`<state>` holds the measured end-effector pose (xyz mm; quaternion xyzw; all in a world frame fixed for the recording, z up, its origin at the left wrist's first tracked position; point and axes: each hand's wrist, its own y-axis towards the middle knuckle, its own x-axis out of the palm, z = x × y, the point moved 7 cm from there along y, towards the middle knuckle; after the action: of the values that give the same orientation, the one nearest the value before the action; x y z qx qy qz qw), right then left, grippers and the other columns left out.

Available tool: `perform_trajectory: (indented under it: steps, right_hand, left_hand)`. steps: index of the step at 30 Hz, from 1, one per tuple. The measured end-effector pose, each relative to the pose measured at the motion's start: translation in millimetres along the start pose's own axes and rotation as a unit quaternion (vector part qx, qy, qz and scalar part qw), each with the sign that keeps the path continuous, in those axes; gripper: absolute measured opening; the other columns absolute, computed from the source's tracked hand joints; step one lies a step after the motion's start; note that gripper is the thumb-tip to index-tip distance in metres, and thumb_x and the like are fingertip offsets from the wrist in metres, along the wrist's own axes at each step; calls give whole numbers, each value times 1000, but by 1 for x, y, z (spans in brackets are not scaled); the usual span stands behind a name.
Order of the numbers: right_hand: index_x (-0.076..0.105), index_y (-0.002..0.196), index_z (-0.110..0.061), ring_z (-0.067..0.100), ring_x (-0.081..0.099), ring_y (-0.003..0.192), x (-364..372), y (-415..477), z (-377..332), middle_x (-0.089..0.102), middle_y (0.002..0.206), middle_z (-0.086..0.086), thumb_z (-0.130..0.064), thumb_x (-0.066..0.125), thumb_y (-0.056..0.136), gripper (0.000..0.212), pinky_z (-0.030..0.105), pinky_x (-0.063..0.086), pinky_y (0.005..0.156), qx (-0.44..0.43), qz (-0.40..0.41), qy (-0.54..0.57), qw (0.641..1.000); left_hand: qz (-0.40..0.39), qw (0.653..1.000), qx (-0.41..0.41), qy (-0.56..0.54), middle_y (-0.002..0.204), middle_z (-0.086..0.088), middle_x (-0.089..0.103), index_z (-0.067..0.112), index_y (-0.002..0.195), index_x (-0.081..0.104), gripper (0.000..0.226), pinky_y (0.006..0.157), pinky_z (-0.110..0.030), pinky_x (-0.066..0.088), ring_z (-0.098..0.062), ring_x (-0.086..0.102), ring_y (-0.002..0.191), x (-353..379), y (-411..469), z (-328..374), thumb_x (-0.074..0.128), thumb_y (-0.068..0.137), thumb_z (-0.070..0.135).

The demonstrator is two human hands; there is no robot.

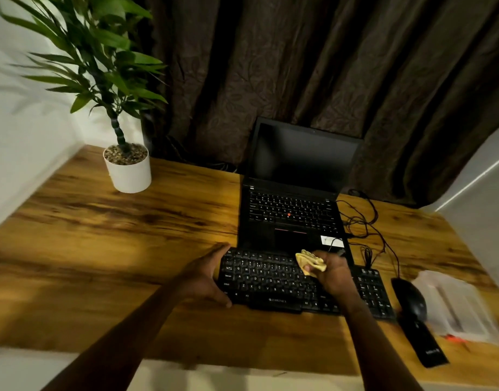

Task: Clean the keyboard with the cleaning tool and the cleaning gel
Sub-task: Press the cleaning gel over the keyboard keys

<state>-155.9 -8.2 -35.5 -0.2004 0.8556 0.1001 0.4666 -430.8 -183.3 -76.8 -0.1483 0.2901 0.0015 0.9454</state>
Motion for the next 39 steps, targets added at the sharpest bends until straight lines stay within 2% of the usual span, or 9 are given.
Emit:
perform_trajectory:
  steps: [4, 9, 12, 15, 21, 24, 29, 34, 39]
  right_hand:
    - [72, 105, -16, 8, 67, 83, 20, 1, -32, 74, 93, -2, -15, 79, 80, 26, 22, 54, 73, -51, -19, 11, 998]
    - [72, 104, -15, 8, 67, 82, 12, 4, -20, 72, 89, -4, -15, 80, 79, 27, 16, 48, 69, -36, -19, 22, 999]
    - [72, 105, -10, 10, 66, 81, 0, -1, -14, 68, 84, -6, -10, 78, 80, 26, 24, 54, 71, -23, -1, 28, 999]
    - [73, 105, -7, 16, 69, 81, 9, -2, -30, 69, 85, -4, -8, 79, 79, 26, 31, 57, 74, -43, 12, 36, 998]
    - [73, 102, -15, 3, 66, 77, 29, 3, -52, 71, 85, -9, -14, 80, 79, 24, 28, 57, 71, -78, -11, 42, 996]
    - [72, 107, -11, 7, 68, 81, 18, 2, -33, 73, 91, -2, -15, 79, 80, 29, 33, 59, 74, -55, -4, 37, 998]
    - [72, 108, -9, 16, 70, 84, 25, 3, -39, 75, 95, 4, -14, 81, 78, 31, 33, 58, 76, -55, 17, 43, 997]
    - [75, 102, -14, 8, 67, 76, 41, 3, -70, 70, 84, -7, -14, 81, 78, 25, 29, 56, 71, -81, -11, 55, 995]
    - [71, 110, -14, 8, 67, 81, 27, 4, -39, 71, 94, -3, -16, 78, 81, 30, 27, 58, 70, -53, -6, 41, 998]
  left_hand:
    - [10, 1000, -2, -8, 162, 14, 15, 40, 155, 8, 149, 118, -29, 24, -11, 15, 148, -1, -1, 0, 97, 37, 42]
    - [1, 1000, 3, -19, 162, 14, 15, 38, 156, 7, 152, 115, -23, 22, -9, 15, 147, -1, -2, 3, 98, 33, 44]
    - [0, 1000, -2, -21, 162, 14, 15, 39, 155, 7, 159, 113, -20, 22, -5, 15, 144, -1, -3, 3, 92, 22, 56]
    - [9, 1000, 1, -12, 161, 15, 18, 39, 155, 8, 152, 111, -18, 23, -4, 18, 143, -2, -3, 4, 98, 33, 43]
    - [12, 1000, -2, -1, 162, 11, 18, 37, 156, 7, 149, 113, -19, 23, -8, 18, 146, -3, -3, 4, 98, 38, 39]
    - [12, 1000, -4, -7, 162, 12, 19, 39, 156, 7, 148, 113, -20, 25, -9, 19, 146, -3, -4, 4, 98, 38, 38]
    - [19, 1000, 4, -2, 162, 10, 20, 35, 156, 8, 146, 107, -12, 22, -7, 21, 144, -3, -5, 6, 98, 42, 33]
    - [5, 1000, 0, -16, 162, 10, 14, 33, 157, 6, 155, 106, -11, 16, 1, 11, 139, -3, -4, 9, 96, 31, 42]
    - [11, 1000, 1, -7, 162, 12, 16, 34, 157, 7, 146, 108, -13, 19, -2, 15, 141, -2, -4, 4, 98, 44, 33]
